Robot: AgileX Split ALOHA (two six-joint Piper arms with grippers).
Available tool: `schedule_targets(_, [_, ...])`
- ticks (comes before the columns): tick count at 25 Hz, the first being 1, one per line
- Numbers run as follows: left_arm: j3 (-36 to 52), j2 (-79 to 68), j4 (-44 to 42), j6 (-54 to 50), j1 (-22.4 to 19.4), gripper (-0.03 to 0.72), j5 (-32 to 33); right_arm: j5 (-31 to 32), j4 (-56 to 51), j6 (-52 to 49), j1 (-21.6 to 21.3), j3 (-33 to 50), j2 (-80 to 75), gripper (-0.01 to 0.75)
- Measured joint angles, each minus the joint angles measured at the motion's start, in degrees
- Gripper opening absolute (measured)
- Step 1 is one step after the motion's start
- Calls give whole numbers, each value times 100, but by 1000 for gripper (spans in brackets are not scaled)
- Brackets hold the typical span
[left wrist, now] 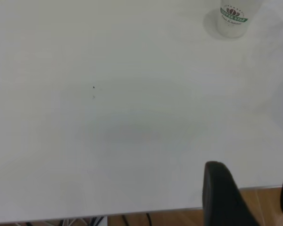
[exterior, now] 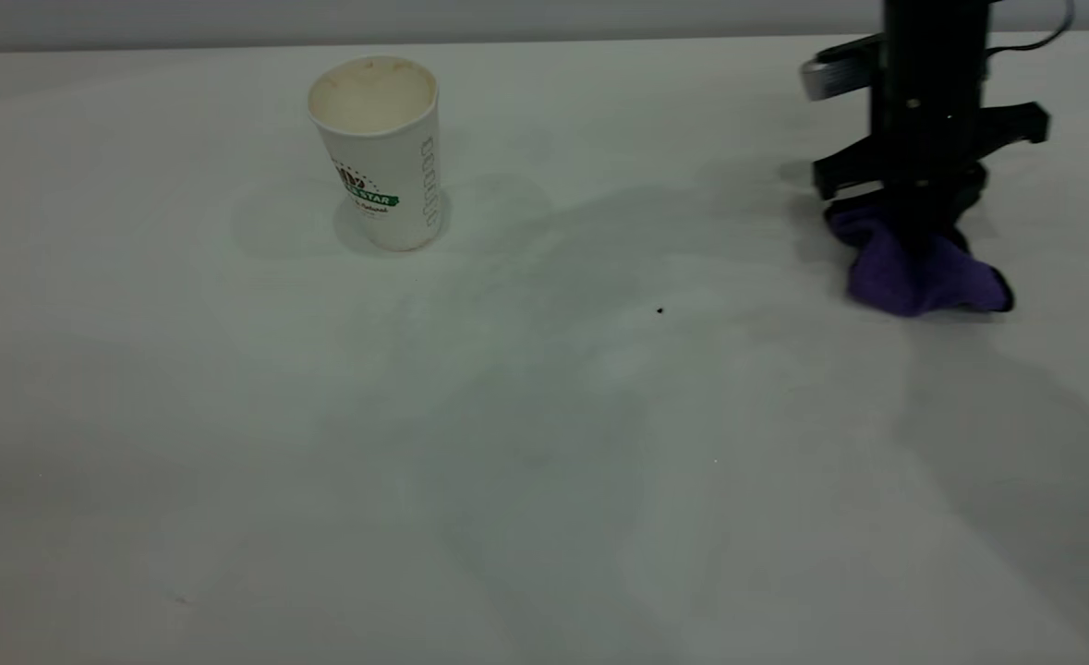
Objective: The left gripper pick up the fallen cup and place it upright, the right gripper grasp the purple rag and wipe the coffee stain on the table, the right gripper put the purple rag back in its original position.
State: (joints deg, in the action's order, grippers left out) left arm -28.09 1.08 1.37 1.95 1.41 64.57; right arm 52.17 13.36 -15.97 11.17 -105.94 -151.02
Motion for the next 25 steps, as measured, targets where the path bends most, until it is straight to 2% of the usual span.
schedule_targets(3, [0,0,0,0,0,372,0,154,30,84,-80,-142,0,271])
schedule_targets(8, [0,0,0,0,0,372,0,473,68,517,-80,-425,324,646])
schedule_targets(9, [0,0,0,0,0,372,0,654,30,602,-75,-515,450,687])
schedule_targets(13, [0,0,0,0,0,372,0,1501,-130,852,-51,-862,1106,728])
schedule_targets(19, [0,0,0,0,0,372,0,1703,-774,1252,-34,-869,2257,728])
schedule_targets(22, [0,0,0,0,0,372,0,1719,-1295,1597,-34,-388,3179,728])
schedule_targets(25, [0,0,0,0,0,372,0,1769,-1785,2037,-28,470,4232,728])
